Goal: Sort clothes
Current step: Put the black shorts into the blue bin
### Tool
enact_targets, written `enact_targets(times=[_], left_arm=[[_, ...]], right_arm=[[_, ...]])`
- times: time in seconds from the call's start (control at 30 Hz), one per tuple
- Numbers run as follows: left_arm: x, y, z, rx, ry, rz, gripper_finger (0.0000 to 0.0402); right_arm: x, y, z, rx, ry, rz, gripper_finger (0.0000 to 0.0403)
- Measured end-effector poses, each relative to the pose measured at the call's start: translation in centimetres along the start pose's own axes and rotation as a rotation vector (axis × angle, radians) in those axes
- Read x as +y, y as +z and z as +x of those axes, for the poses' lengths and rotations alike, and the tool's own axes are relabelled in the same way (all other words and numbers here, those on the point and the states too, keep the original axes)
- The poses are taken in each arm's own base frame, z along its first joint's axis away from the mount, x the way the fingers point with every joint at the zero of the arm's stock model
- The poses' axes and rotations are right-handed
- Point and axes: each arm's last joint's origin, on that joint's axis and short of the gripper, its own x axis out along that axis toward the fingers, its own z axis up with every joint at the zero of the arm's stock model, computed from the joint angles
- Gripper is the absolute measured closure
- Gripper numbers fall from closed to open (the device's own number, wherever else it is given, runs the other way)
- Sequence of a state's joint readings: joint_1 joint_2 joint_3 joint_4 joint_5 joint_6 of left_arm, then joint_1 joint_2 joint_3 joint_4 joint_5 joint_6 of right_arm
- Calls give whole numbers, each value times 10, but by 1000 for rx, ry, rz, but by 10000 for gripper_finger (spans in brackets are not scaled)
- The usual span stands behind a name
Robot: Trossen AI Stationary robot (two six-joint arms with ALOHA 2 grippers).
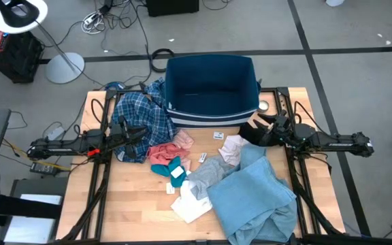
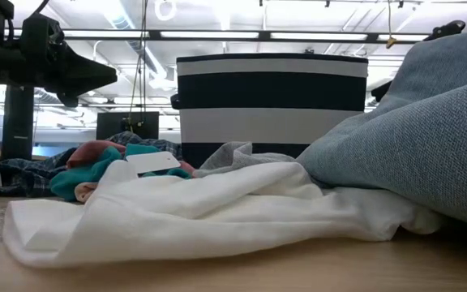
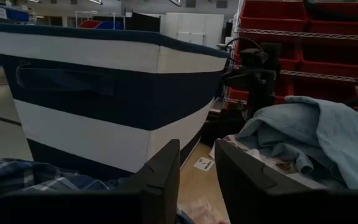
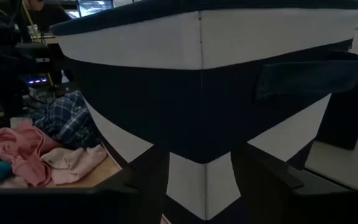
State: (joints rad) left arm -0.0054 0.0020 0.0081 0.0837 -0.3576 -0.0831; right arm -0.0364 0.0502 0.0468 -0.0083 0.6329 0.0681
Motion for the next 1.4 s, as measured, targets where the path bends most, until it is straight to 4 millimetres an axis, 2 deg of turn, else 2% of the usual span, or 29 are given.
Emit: enact_targets(times=[0.47,0.63,0.77,0.97,1.1,1.23,1.4], left_arm=[[0,0,0,0,0,0,294],[0,0,0,0,0,0,294],[0,0,0,0,0,0,294],[0,0,0,0,0,0,294],[0,0,0,0,0,0,294],[0,0,0,0,0,0,294],[0,0,0,0,0,0,294]], right_arm=[[1,13,-1,-99,44,70,227],[0,55,-12,-110,85,-33,227],[-7,93,-25,10,71,-107,227],[-8,155,-35,181,117,135,240],[1,189,-33,283,216,168,258],[11,200,-23,519,191,106,279],[22,188,-13,932,26,38,296]])
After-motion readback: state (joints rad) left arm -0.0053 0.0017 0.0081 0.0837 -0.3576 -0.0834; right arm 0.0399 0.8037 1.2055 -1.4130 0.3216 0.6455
